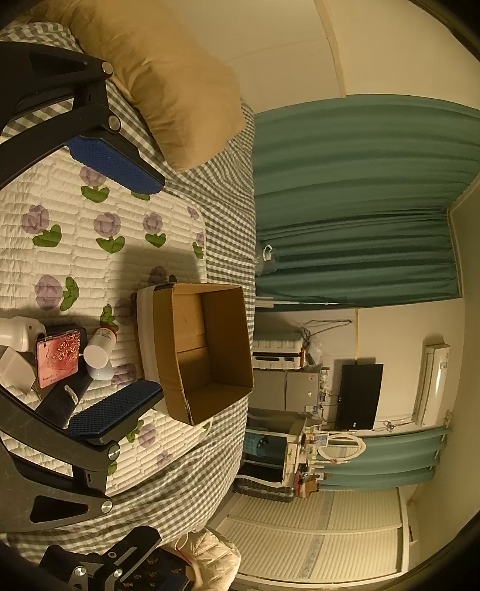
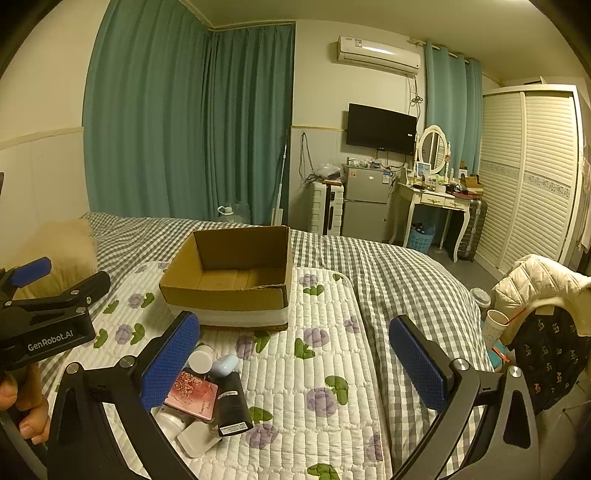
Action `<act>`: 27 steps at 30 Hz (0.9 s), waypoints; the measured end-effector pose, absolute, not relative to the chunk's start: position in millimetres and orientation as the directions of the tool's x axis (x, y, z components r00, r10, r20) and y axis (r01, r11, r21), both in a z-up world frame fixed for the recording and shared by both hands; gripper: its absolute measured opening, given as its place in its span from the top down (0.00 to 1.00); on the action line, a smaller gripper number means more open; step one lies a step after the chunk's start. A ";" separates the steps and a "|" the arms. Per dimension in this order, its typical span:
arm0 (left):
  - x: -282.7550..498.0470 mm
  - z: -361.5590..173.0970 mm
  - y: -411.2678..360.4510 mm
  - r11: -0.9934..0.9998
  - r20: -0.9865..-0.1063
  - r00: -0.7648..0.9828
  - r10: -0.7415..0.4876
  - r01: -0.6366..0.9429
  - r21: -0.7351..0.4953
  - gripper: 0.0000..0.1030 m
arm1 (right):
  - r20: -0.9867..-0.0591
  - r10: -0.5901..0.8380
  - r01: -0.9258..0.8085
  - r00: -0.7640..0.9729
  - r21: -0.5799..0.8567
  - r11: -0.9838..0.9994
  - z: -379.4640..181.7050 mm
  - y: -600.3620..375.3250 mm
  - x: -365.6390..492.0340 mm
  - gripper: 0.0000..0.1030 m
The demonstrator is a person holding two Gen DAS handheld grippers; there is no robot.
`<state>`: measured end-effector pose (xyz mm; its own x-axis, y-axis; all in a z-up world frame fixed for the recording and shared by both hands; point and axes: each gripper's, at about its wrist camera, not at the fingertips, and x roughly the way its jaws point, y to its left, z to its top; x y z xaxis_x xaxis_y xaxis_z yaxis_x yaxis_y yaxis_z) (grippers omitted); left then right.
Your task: Organize rigid objects
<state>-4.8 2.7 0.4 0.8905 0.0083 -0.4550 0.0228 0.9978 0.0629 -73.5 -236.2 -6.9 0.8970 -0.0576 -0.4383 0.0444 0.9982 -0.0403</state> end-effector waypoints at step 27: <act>-6.4 0.8 -3.5 0.998 -0.450 0.893 -0.009 0.038 0.055 0.00 | -0.435 -0.031 0.022 0.900 -0.026 0.999 -7.4 -233.0 -74.0 0.00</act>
<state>-6.4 -3.5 0.8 0.8929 -0.0091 -0.4502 0.0376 0.9978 0.0545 -74.0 -233.0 -7.4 0.9001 -0.0313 -0.4347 0.0221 0.9994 -0.0260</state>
